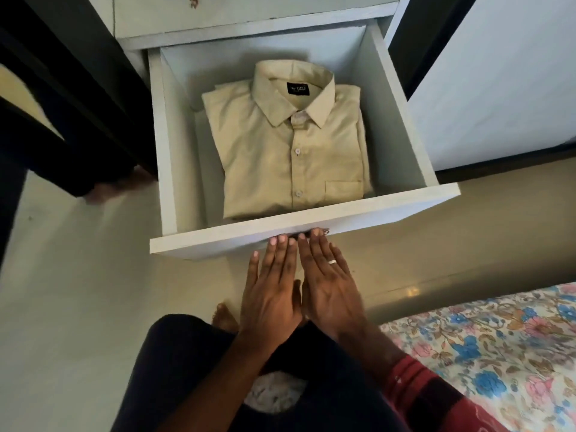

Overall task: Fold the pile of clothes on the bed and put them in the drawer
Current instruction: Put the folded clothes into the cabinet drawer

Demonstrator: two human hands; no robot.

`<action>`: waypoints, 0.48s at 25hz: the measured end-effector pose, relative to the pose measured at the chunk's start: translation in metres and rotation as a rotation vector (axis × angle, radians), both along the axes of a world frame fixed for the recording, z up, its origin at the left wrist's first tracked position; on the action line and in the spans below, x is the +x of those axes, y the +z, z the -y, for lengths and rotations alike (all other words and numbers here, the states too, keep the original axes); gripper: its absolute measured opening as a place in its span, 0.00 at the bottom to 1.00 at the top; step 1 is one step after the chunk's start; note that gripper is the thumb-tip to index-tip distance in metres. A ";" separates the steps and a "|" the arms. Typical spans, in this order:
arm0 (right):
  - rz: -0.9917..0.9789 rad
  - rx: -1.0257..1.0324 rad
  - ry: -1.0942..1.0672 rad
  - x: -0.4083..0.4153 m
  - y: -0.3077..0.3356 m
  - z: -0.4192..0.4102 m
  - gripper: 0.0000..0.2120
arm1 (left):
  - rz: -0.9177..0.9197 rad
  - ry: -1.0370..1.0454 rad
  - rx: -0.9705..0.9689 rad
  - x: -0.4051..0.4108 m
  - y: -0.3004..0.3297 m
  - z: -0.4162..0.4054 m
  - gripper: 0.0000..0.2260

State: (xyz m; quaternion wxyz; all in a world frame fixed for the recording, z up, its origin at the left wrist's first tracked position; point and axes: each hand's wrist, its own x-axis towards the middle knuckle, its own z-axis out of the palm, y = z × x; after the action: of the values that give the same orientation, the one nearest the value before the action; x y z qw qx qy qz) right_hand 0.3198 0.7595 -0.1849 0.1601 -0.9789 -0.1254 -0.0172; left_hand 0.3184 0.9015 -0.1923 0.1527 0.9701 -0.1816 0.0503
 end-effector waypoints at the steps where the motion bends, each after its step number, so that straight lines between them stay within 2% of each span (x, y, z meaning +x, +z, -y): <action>1: 0.071 -0.024 -0.007 0.000 -0.015 -0.003 0.33 | 0.075 -0.003 -0.017 0.003 -0.015 0.000 0.36; 5: 0.314 -0.102 -0.062 0.019 -0.067 -0.001 0.26 | 0.347 0.031 -0.023 0.033 -0.075 0.006 0.40; 9: 0.456 -0.161 -0.032 0.040 -0.107 0.004 0.28 | 0.381 0.073 0.089 0.051 -0.101 0.009 0.50; 12: 0.482 -0.196 -0.041 0.051 -0.122 0.014 0.33 | 0.358 0.067 0.132 0.058 -0.105 0.013 0.51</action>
State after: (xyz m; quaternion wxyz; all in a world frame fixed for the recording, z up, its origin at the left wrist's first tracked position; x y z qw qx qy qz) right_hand 0.3711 0.7460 -0.3069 0.0298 -0.9597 -0.1413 -0.2412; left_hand 0.3763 0.8886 -0.2972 0.0524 0.9591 -0.1763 0.2150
